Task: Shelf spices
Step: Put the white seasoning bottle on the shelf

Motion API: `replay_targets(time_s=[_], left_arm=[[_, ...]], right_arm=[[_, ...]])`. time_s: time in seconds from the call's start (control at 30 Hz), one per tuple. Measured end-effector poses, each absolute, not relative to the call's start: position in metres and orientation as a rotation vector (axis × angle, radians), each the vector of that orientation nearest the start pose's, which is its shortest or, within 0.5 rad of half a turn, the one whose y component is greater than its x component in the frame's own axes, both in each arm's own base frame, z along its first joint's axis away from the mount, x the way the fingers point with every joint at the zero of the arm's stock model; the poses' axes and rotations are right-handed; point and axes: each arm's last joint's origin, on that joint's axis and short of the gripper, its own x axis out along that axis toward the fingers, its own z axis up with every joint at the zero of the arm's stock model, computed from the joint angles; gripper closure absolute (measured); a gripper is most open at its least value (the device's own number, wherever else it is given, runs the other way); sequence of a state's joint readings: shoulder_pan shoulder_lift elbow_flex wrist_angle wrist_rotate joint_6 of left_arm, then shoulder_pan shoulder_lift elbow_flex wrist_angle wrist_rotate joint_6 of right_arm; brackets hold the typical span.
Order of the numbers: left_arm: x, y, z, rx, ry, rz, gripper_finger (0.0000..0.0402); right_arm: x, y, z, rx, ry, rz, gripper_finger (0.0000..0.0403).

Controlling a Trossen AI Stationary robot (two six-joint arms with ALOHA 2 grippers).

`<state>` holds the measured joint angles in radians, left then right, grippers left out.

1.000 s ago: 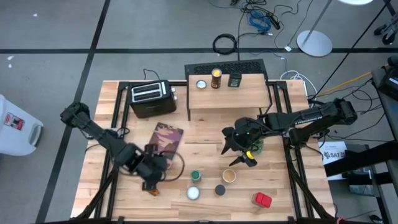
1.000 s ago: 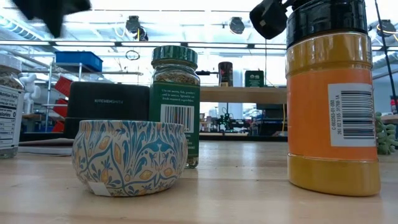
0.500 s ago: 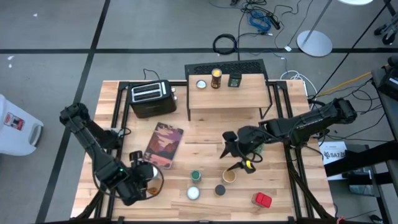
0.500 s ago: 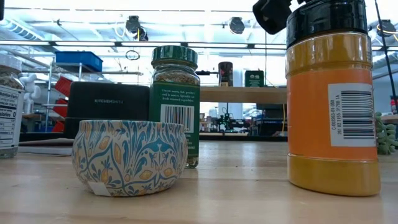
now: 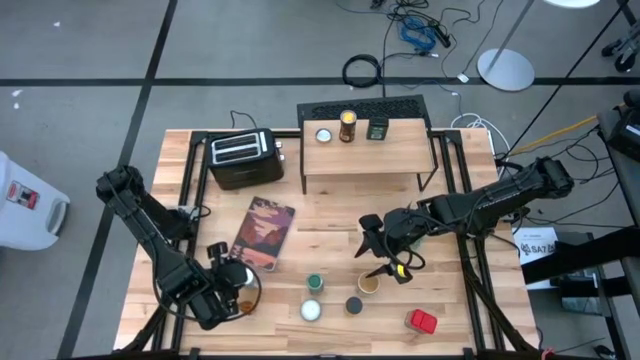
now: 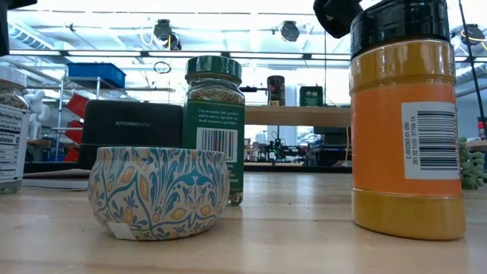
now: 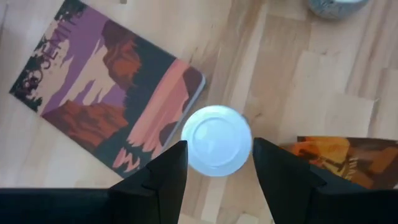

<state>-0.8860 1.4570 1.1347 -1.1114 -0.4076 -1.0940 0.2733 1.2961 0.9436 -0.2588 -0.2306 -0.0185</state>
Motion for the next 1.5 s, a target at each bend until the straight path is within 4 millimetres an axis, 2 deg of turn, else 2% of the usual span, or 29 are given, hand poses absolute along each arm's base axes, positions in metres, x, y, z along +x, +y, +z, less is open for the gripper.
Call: replay_targets(time_s=[0.23, 0.43, 0.73, 0.87, 1.2, 1.5], left_arm=[[0.173, -0.194, 0.252, -0.116, 1.124, 0.21, 0.021], [0.175, -0.189, 0.243, -0.117, 1.133, 0.228, 0.0207], [0.177, -0.188, 0.242, -0.113, 1.106, 0.245, 0.0121], [0.177, -0.188, 0.24, -0.13, 1.124, 0.233, 0.0098], [0.177, -0.177, 0.221, -0.115, 1.164, 0.271, 0.0096], [0.179, -0.179, 0.221, -0.094, 1.161, 0.231, 0.0102]], right_arm=[[0.266, 0.081, 0.274, -0.043, 0.611, 0.472, 0.014], [0.265, 0.082, 0.274, -0.045, 0.61, 0.474, 0.014], [0.263, 0.088, 0.274, -0.043, 0.614, 0.491, 0.014], [0.264, 0.088, 0.274, -0.05, 0.613, 0.471, 0.014], [0.264, 0.088, 0.274, -0.041, 0.615, 0.468, 0.014], [0.264, 0.088, 0.274, -0.041, 0.614, 0.464, 0.014]])
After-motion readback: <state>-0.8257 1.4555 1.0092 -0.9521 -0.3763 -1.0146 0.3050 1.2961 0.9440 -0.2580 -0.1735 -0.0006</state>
